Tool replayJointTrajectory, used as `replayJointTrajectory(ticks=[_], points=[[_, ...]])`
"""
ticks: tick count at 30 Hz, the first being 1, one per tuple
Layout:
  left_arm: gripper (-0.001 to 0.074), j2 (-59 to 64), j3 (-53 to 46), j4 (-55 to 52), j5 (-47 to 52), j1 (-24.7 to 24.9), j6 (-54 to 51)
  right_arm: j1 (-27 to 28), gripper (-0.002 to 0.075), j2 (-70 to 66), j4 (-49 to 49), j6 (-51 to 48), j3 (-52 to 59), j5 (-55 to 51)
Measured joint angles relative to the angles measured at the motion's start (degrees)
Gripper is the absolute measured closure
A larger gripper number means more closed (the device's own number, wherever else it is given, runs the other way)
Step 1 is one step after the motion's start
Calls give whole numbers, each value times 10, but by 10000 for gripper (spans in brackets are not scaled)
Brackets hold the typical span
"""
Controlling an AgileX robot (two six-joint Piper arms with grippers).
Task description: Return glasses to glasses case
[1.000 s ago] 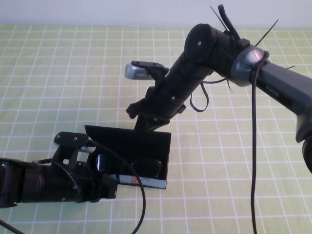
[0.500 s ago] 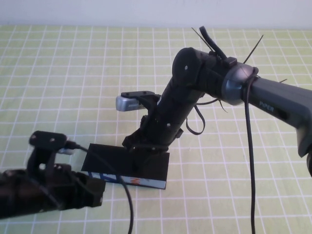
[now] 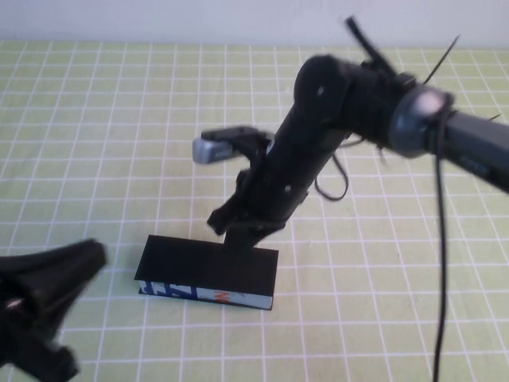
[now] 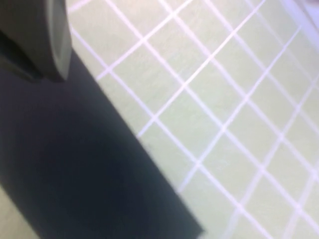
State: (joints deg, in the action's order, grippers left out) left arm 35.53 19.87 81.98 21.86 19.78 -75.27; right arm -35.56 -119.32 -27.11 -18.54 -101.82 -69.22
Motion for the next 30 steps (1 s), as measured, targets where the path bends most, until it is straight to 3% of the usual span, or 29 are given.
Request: replayJointTrajectory(ticks=[8, 14, 24, 30], points=[[737, -237, -95, -11, -138, 0, -5, 0, 737, 180, 52, 10, 32, -6], [737, -348, -197, -11, -198, 0, -24, 0, 737, 345, 74, 44, 144, 9], [737, -360, -213, -7, -219, 0, -34, 0, 737, 565, 92, 65, 347, 87], [737, -361, -213, -7, -219, 0, -35, 0, 737, 685, 91, 67, 499, 196]])
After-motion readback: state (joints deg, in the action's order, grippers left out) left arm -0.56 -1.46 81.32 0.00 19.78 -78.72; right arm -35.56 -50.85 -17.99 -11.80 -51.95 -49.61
